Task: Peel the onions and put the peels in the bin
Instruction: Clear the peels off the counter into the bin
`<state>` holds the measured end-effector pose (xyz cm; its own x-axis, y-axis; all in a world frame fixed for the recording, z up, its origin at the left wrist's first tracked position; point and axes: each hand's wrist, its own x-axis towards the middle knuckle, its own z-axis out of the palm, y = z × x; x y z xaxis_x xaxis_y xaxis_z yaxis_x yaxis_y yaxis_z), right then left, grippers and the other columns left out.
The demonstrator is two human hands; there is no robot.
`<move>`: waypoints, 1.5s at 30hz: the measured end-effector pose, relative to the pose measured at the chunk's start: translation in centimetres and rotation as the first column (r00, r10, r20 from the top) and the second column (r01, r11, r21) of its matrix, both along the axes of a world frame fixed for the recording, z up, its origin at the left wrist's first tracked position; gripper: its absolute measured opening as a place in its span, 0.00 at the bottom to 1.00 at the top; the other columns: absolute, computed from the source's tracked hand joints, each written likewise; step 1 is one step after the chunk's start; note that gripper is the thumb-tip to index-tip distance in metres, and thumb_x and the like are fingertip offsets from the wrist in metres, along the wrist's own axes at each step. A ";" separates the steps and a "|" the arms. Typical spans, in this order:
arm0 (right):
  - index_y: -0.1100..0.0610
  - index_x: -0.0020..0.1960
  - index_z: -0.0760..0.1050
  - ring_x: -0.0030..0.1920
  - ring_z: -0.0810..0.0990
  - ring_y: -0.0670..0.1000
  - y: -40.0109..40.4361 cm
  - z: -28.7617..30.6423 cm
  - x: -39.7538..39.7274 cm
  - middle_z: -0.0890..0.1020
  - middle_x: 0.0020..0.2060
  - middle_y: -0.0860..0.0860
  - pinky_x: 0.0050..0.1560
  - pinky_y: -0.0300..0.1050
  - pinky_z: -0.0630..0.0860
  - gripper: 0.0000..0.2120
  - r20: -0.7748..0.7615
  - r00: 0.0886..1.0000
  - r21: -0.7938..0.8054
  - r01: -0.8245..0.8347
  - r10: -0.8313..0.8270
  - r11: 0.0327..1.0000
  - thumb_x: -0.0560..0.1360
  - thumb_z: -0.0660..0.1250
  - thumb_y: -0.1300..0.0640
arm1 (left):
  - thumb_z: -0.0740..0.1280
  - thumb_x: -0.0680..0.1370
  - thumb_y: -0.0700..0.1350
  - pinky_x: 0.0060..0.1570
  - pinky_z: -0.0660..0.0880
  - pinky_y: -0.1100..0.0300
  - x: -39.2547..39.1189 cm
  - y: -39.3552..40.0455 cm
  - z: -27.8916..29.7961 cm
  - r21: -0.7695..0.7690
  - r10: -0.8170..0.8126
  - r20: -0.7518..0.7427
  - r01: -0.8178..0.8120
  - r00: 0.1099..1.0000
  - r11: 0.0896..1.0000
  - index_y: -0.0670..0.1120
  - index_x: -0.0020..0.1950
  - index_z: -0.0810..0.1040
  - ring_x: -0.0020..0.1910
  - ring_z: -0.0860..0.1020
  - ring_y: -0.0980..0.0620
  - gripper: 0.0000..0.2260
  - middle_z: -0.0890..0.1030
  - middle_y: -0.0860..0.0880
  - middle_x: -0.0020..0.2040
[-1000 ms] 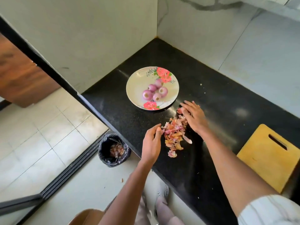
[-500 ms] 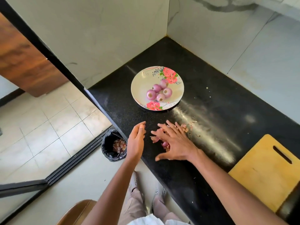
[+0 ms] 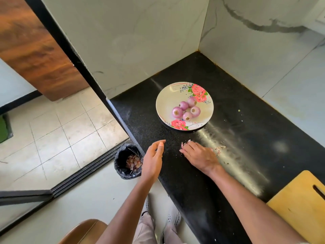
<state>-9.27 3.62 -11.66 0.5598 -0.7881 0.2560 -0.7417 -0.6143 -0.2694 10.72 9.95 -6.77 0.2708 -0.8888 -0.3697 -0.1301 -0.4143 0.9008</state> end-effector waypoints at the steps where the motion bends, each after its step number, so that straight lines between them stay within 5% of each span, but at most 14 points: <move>1: 0.55 0.54 0.77 0.39 0.83 0.55 -0.5 0.1 0.3 0.78 0.42 0.52 0.27 0.55 0.80 0.13 0.014 1.000 0.037 0.017 -0.018 0.999 0.85 0.57 0.49 | 0.57 0.77 0.70 0.68 0.74 0.46 0.2 -0.1 -0.1 -0.001 0.001 0.002 -0.001 1.000 1.000 0.68 0.59 0.79 0.63 0.77 0.58 0.17 0.80 0.61 0.61; 5: 0.53 0.52 0.73 0.37 0.81 0.55 -1.6 1.7 1.1 0.77 0.41 0.49 0.26 0.52 0.78 0.12 0.061 0.995 0.136 0.073 -0.082 0.988 0.84 0.56 0.47 | 0.57 0.79 0.68 0.68 0.73 0.46 0.9 -0.7 0.1 -0.014 -0.007 0.023 0.007 1.000 1.000 0.65 0.61 0.79 0.64 0.77 0.58 0.17 0.80 0.61 0.62; 10: 0.57 0.47 0.73 0.38 0.73 0.46 -3.1 5.2 3.3 0.72 0.37 0.41 0.39 0.43 0.68 0.09 0.255 0.941 0.277 0.150 -0.223 0.949 0.83 0.65 0.53 | 0.57 0.86 0.55 0.68 0.71 0.53 2.0 -2.5 1.8 -0.074 -0.033 0.140 0.044 0.990 0.996 0.56 0.66 0.78 0.64 0.75 0.58 0.14 0.78 0.58 0.62; 14: 0.56 0.46 0.72 0.41 0.81 0.52 -4.5 6.9 7.4 0.75 0.36 0.43 0.39 0.49 0.74 0.09 0.298 0.935 0.301 0.098 -0.191 0.949 0.83 0.64 0.53 | 0.56 0.86 0.52 0.63 0.63 0.66 3.6 -3.7 2.6 -0.110 -0.083 0.312 0.123 0.946 0.986 0.52 0.70 0.75 0.65 0.68 0.63 0.16 0.75 0.55 0.65; 18: 0.51 0.45 0.70 0.41 0.84 0.46 -5.8 9.2 13.2 0.78 0.38 0.45 0.37 0.35 0.74 0.09 0.373 0.916 0.319 0.024 -0.148 0.948 0.84 0.64 0.52 | 0.56 0.86 0.52 0.65 0.64 0.64 6.9 -4.6 3.1 -0.165 -0.025 0.344 0.087 0.938 0.983 0.51 0.71 0.75 0.65 0.68 0.62 0.16 0.74 0.55 0.65; 23: 0.54 0.45 0.72 0.39 0.80 0.48 -6.2 10.4 22.5 0.78 0.39 0.49 0.39 0.47 0.78 0.11 0.465 0.881 0.363 -0.093 -0.093 0.927 0.83 0.63 0.50 | 0.57 0.86 0.48 0.64 0.64 0.64 14.1 -3.4 2.8 -0.188 0.154 0.337 -0.094 0.929 0.978 0.47 0.69 0.77 0.65 0.71 0.57 0.15 0.76 0.53 0.62; 26: 0.54 0.45 0.71 0.35 0.74 0.42 -5.8 10.8 29.3 0.76 0.37 0.46 0.37 0.29 0.69 0.10 0.497 0.866 0.393 -0.163 -0.060 0.905 0.83 0.64 0.52 | 0.58 0.86 0.46 0.64 0.64 0.64 19.6 -2.2 2.0 -0.160 0.232 0.365 -0.184 0.902 0.970 0.45 0.69 0.77 0.67 0.72 0.53 0.15 0.78 0.47 0.64; 28: 0.55 0.45 0.73 0.34 0.73 0.44 -5.3 9.9 33.2 0.76 0.36 0.47 0.36 0.26 0.65 0.10 0.508 0.859 0.422 -0.181 -0.066 0.888 0.83 0.64 0.52 | 0.58 0.86 0.45 0.64 0.64 0.64 22.5 -1.7 1.1 -0.139 0.249 0.381 -0.211 0.890 0.968 0.44 0.69 0.77 0.67 0.72 0.52 0.15 0.79 0.47 0.65; 34: 0.57 0.47 0.77 0.32 0.76 0.40 -3.4 -4.8 41.5 0.79 0.33 0.47 0.35 0.35 0.69 0.10 0.414 0.883 0.610 -0.090 -0.220 0.787 0.83 0.65 0.53 | 0.59 0.86 0.44 0.62 0.67 0.60 29.5 1.3 -10.1 -0.002 0.233 0.397 -0.253 0.888 0.967 0.42 0.66 0.79 0.63 0.75 0.47 0.14 0.81 0.44 0.62; 37: 0.59 0.49 0.78 0.38 0.77 0.52 -4.0 -16.8 43.2 0.79 0.36 0.51 0.39 0.45 0.67 0.10 0.268 0.924 0.649 0.037 -0.274 0.760 0.82 0.65 0.52 | 0.58 0.85 0.45 0.66 0.68 0.57 32.1 1.7 -19.2 0.091 0.136 0.391 -0.185 0.910 0.978 0.44 0.68 0.79 0.65 0.75 0.48 0.15 0.80 0.46 0.65; 41: 0.60 0.47 0.76 0.44 0.79 0.61 -4.3 -32.3 43.9 0.82 0.41 0.59 0.45 0.52 0.72 0.13 0.061 0.980 0.666 0.103 -0.192 0.738 0.81 0.65 0.50 | 0.59 0.85 0.45 0.68 0.61 0.61 34.5 2.3 -33.5 0.224 0.003 0.385 -0.097 0.923 0.970 0.43 0.71 0.76 0.70 0.71 0.46 0.16 0.77 0.42 0.68; 45: 0.59 0.47 0.75 0.46 0.79 0.61 -6.3 -42.6 43.5 0.82 0.45 0.58 0.44 0.49 0.69 0.14 -0.031 0.987 0.640 0.139 -0.155 0.755 0.82 0.63 0.48 | 0.58 0.85 0.47 0.70 0.62 0.57 34.6 1.5 -43.8 0.284 -0.058 0.345 -0.045 0.937 0.958 0.45 0.73 0.74 0.71 0.70 0.46 0.17 0.75 0.42 0.69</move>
<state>34.20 -2.65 -54.25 0.4242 -0.8450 -0.3257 -0.7971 -0.1777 -0.5771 45.28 11.42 -50.55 0.4221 -0.7627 -0.4900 -0.4161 -0.6432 0.6428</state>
